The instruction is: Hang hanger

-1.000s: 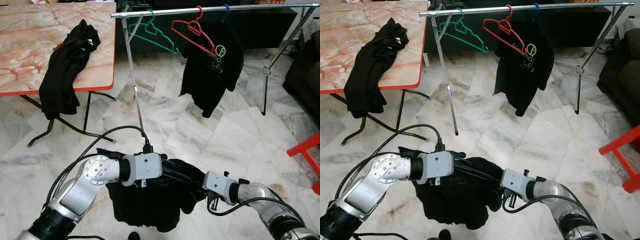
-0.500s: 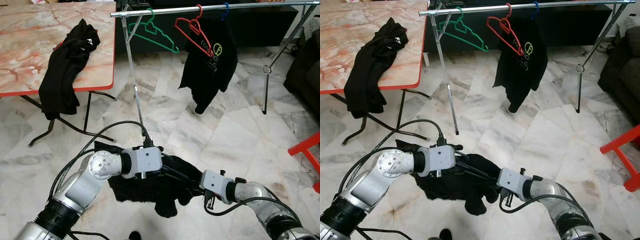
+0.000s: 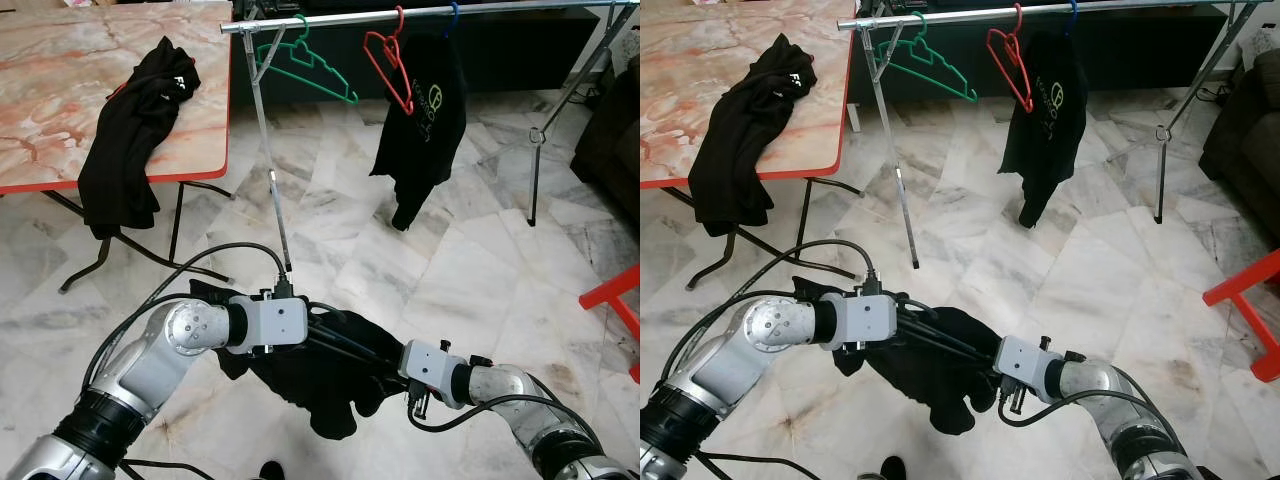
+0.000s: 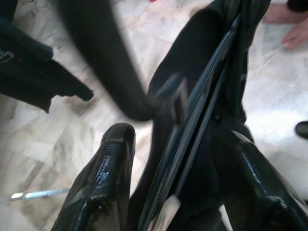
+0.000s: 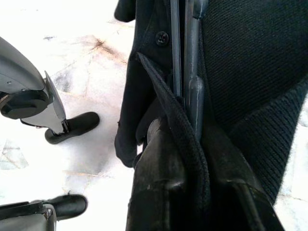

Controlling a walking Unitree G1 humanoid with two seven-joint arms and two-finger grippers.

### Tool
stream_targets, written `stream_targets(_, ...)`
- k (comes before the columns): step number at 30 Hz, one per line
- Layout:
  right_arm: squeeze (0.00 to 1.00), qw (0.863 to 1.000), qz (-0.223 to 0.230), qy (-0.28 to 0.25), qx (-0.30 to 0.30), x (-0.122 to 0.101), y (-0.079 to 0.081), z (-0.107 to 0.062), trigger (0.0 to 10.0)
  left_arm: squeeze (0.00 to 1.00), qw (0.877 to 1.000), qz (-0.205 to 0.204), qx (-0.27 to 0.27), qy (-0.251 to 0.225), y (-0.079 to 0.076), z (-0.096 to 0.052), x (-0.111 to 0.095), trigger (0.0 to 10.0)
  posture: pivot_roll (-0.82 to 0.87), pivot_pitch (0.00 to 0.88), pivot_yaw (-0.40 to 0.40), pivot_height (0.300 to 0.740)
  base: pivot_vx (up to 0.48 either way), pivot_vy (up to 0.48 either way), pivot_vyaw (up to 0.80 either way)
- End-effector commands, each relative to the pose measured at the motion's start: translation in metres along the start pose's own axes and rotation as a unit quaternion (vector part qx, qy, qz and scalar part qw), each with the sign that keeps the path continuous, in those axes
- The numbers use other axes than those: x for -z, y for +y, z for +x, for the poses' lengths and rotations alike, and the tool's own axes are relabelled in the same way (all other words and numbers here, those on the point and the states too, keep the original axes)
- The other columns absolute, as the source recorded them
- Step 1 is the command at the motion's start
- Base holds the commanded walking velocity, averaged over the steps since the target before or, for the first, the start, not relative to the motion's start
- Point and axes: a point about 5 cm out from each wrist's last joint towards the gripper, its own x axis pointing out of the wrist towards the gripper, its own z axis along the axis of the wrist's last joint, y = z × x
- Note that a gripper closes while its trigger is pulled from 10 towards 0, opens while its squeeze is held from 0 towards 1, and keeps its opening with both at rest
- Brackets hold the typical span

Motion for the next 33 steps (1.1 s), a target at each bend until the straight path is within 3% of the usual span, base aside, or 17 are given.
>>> stream_targets(1,0.00,1.000,-0.006,-0.020,0.004,-0.005,0.000,0.001,0.0,0.00,1.000,-0.003,0.014,-0.005,-0.006,0.000,0.000,0.0,0.08,0.220,-0.002,0.740,0.000,0.000,0.00)
stream_targets(3,0.00,1.000,-0.006,-0.020,0.004,-0.005,0.000,0.001,0.0,0.00,1.000,-0.001,0.017,-0.003,-0.007,0.000,0.001,0.3,0.08,0.220,-0.001,0.740,0.000,0.000,0.00)
stream_targets(15,0.00,0.999,-0.039,-0.026,-0.012,-0.014,0.005,0.010,0.0,0.00,0.999,-0.002,0.041,-0.012,-0.015,0.007,-0.003,0.0,0.08,0.222,0.005,0.740,0.000,0.000,0.00)
stream_targets(16,0.00,0.999,-0.044,-0.027,-0.013,-0.015,0.005,0.010,0.0,0.00,0.999,0.000,0.043,-0.006,-0.015,0.007,-0.001,2.0,0.08,0.222,0.005,0.740,0.000,0.000,0.00)
stream_targets(17,0.00,0.998,-0.046,-0.027,-0.014,-0.016,0.005,0.010,0.0,0.00,0.999,0.001,0.044,-0.001,-0.015,0.007,0.000,2.0,0.08,0.222,0.005,0.740,0.000,0.000,0.00)
stream_targets(18,0.00,0.998,-0.052,-0.025,-0.016,-0.016,0.005,0.010,0.0,0.00,0.999,0.001,0.048,0.004,-0.016,0.007,0.002,5.6,0.08,0.222,0.006,0.740,0.000,0.000,0.00)
stream_targets(19,0.00,0.998,-0.056,-0.024,-0.017,-0.017,0.005,0.010,0.0,0.00,0.999,0.000,0.051,0.006,-0.016,0.007,0.003,6.2,0.08,0.222,0.006,0.740,0.000,0.000,0.00)
stream_targets(22,0.00,0.998,-0.059,-0.025,-0.018,-0.017,0.005,0.010,0.0,0.00,0.998,-0.003,0.058,0.004,-0.017,0.006,0.003,4.3,0.08,0.222,0.006,0.740,0.000,0.000,0.00)
stream_targets(23,0.00,0.998,-0.059,-0.025,-0.018,-0.018,0.005,0.010,0.0,0.00,0.998,-0.002,0.060,0.003,-0.018,0.006,0.003,2.8,0.08,0.222,0.006,0.740,0.000,0.000,0.00)
stream_targets(24,0.00,0.998,-0.061,-0.025,-0.018,-0.018,0.004,0.010,0.0,0.00,0.998,-0.002,0.063,0.002,-0.018,0.006,0.003,0.0,0.08,0.221,0.007,0.740,0.000,0.000,0.00)
stream_targets(33,0.00,0.997,-0.068,-0.022,-0.018,-0.018,0.003,0.009,0.0,0.00,0.996,0.000,0.090,0.005,-0.023,0.002,0.005,0.0,0.08,0.222,0.009,0.740,0.000,0.000,0.00)
